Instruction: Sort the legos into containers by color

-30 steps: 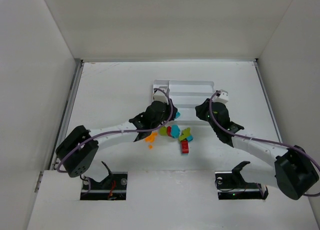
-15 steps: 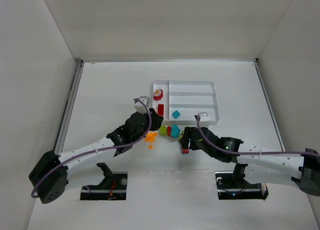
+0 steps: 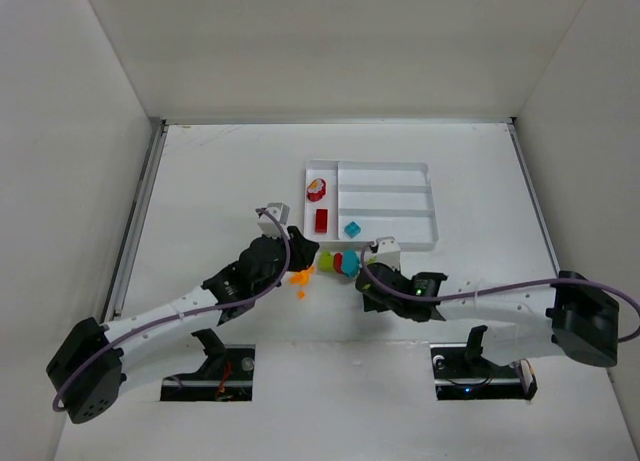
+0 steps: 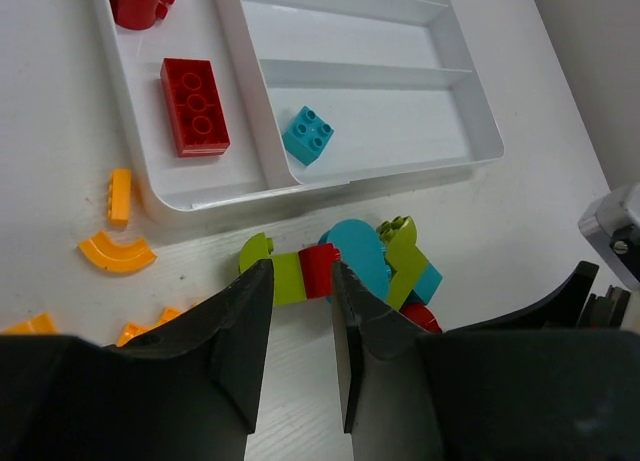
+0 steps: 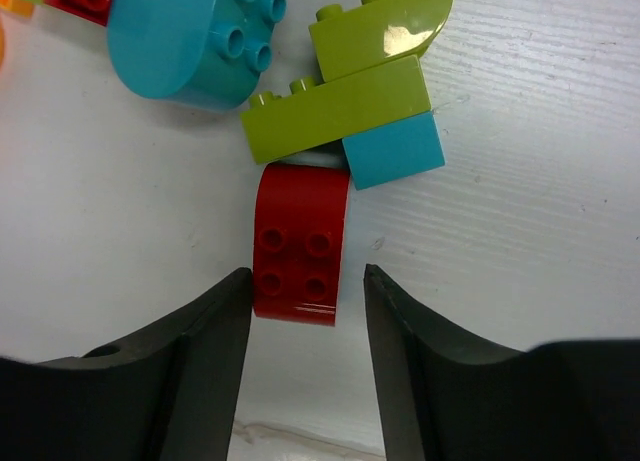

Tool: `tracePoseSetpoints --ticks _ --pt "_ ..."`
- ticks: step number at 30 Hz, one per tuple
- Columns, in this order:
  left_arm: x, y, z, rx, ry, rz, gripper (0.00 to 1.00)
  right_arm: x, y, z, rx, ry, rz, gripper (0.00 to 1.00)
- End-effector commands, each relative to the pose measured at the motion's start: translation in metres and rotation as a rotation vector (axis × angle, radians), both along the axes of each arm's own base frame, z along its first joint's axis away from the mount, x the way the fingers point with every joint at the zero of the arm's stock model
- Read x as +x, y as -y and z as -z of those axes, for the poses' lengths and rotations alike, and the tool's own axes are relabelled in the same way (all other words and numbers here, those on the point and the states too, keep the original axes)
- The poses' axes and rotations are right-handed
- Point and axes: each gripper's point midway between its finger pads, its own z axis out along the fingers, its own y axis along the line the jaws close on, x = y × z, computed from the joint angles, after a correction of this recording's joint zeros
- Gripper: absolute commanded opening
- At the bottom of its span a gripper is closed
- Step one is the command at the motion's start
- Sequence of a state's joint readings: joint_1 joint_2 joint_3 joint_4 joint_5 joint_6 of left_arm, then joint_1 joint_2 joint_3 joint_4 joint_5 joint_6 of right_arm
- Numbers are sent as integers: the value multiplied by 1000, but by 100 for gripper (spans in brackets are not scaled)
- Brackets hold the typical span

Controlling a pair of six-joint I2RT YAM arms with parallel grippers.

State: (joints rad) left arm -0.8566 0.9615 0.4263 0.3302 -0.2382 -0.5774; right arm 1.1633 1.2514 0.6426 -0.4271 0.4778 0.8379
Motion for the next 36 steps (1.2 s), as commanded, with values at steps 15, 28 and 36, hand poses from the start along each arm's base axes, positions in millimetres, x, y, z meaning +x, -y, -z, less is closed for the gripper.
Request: tracePoseSetpoints --ticks 15,28,36 --pt "-10 6 -18 -118 -14 17 38 20 -13 -53 159 95 30 30" --pt "-17 23 -103 -474 32 56 43 61 -47 -194 893 260 -33 31" --pt "-15 20 -124 -649 67 54 51 89 -67 -224 1149 195 -43 31"
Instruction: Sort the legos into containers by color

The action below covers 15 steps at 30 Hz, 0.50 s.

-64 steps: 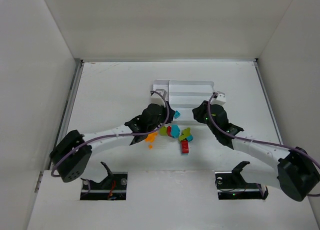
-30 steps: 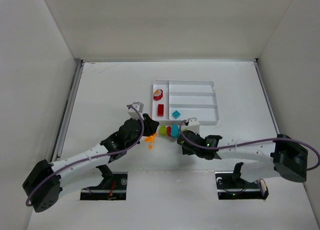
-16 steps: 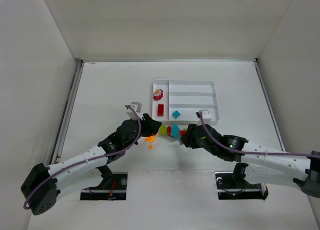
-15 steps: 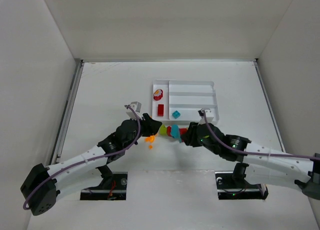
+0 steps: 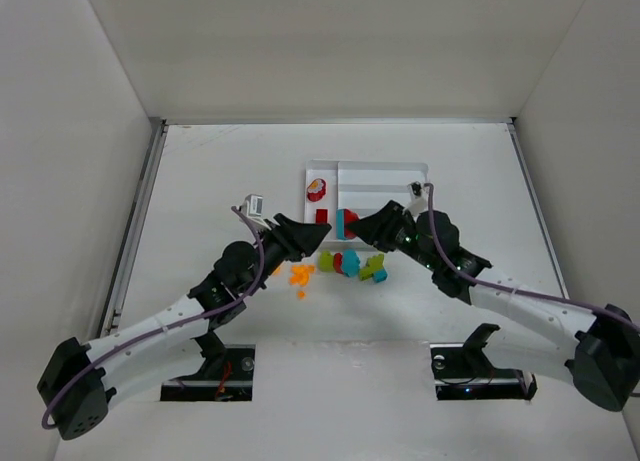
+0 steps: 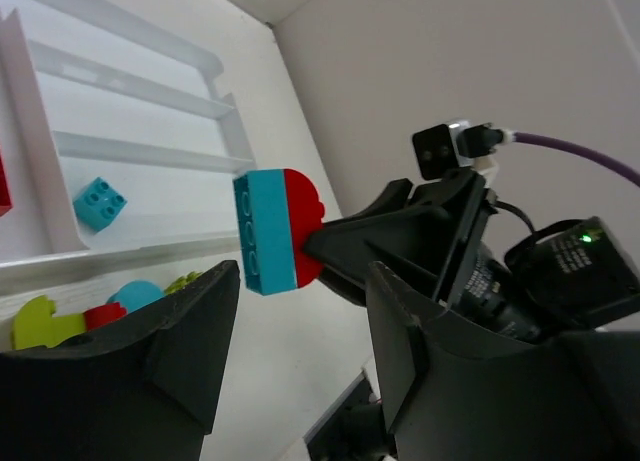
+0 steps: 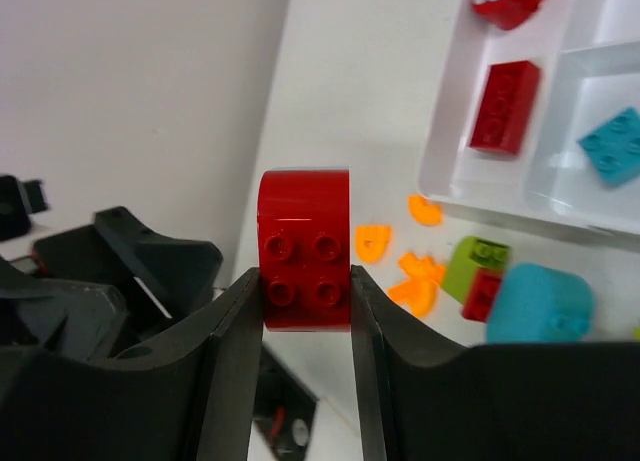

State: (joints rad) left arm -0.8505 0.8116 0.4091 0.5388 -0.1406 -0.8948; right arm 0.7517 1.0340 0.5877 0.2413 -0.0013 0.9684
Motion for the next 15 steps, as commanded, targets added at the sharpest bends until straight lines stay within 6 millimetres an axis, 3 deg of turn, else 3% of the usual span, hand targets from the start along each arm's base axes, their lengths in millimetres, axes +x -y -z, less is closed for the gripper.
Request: tracePoseSetpoints --ticks 1,15 --pt "1 -1 -24 -133 35 3 52 0 -20 -60 252 75 -91 31" --pt "26 -3 -16 -207 -15 -14 53 4 -32 -67 427 14 -158 32"
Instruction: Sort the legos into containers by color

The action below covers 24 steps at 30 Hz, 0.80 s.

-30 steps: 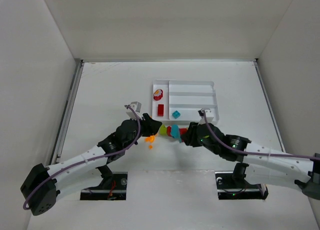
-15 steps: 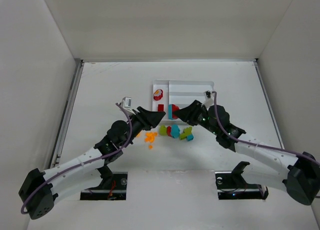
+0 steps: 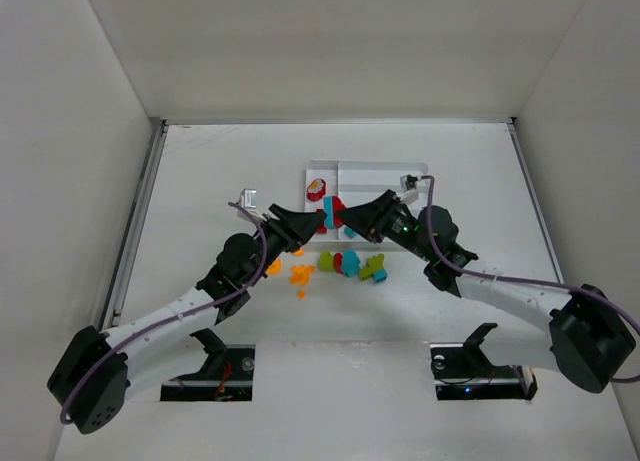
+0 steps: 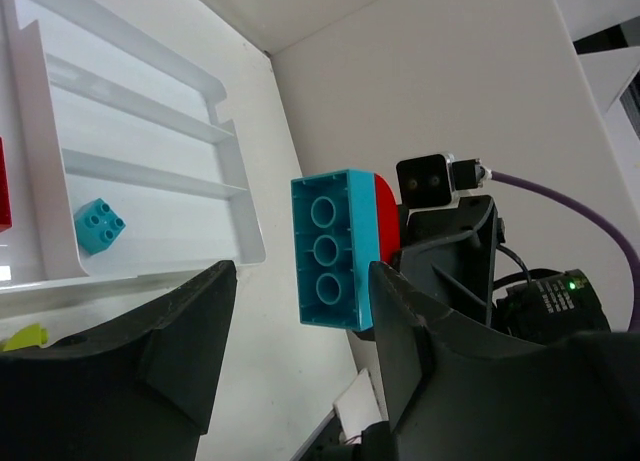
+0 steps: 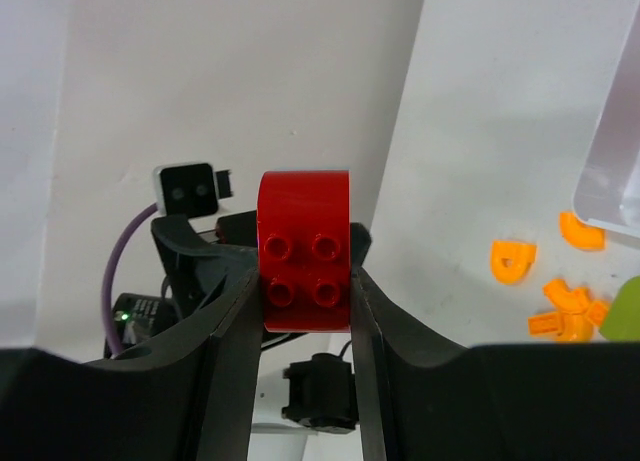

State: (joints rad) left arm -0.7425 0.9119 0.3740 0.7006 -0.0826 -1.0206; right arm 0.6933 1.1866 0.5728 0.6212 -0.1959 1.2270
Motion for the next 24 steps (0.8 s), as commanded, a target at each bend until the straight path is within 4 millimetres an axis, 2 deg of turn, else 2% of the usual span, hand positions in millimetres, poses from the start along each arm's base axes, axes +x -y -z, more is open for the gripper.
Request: tracePoseSetpoints --ticks 1,8,14,20,24 --pt "0 6 -20 -96 41 33 54 -5 -4 -27 110 54 -39 32" --pt "7 6 -22 -147 46 29 52 -5 -12 -23 168 16 -90 32" --pt "10 8 -21 -150 34 28 40 -4 -15 -21 201 0 -100 33" --pt "10 9 -22 -147 38 37 27 0 -17 -10 192 -25 -94 33" --pt "12 1 -23 -150 48 18 20 5 -12 -5 191 -30 -76 33"
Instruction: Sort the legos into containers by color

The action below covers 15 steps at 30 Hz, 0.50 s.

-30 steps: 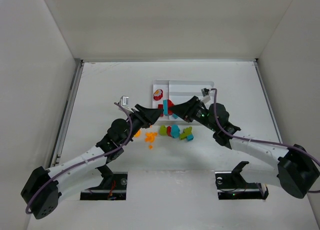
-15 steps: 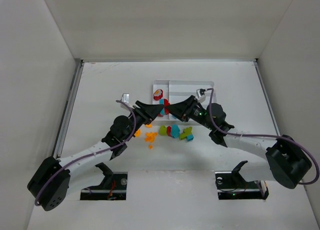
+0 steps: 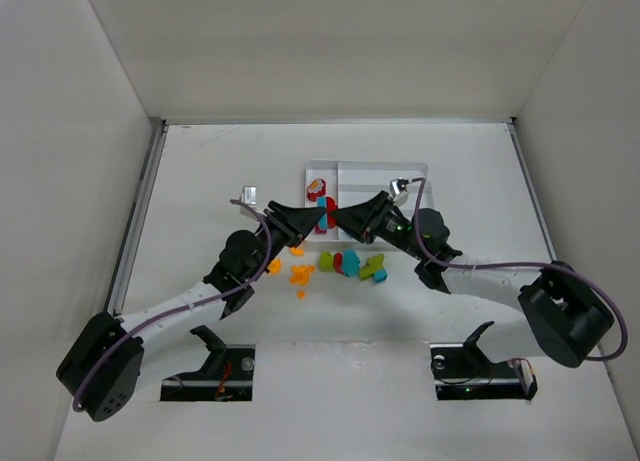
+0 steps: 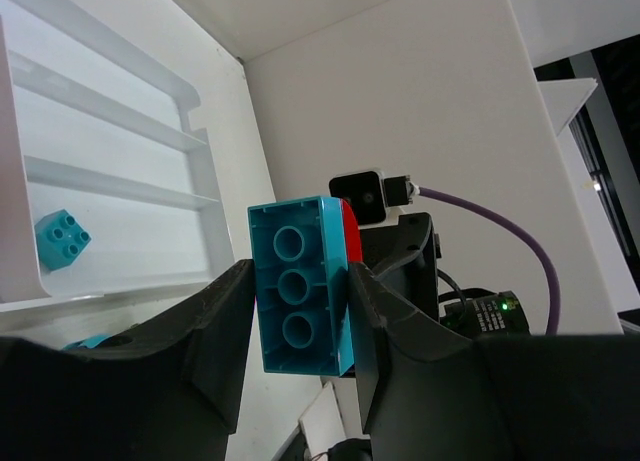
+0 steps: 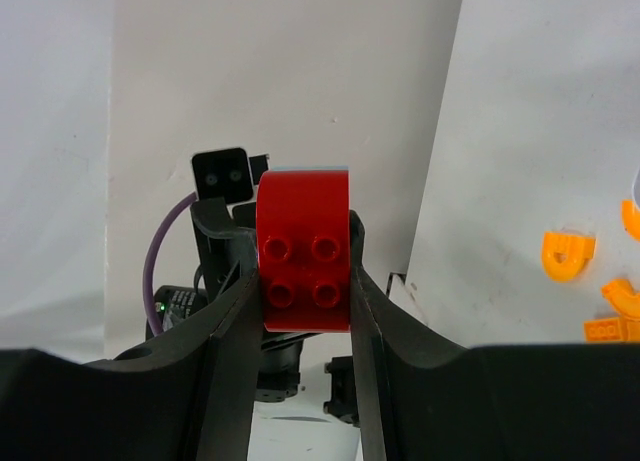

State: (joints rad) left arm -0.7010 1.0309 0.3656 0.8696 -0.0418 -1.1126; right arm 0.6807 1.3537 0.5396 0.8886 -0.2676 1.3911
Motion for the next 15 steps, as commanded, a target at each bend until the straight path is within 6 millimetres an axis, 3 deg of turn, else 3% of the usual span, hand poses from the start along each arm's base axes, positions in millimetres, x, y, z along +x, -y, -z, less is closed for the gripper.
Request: tracePoseSetpoints --ticks 1,9,15 --pt "-2 -8 -22 -52 73 -1 18 1 6 -13 52 44 3 33" --pt "1 -31 -10 -32 67 -41 14 4 19 -9 28 57 36 32" --pt "2 -42 -5 -25 66 -69 13 8 16 -1 0 50 35 32"
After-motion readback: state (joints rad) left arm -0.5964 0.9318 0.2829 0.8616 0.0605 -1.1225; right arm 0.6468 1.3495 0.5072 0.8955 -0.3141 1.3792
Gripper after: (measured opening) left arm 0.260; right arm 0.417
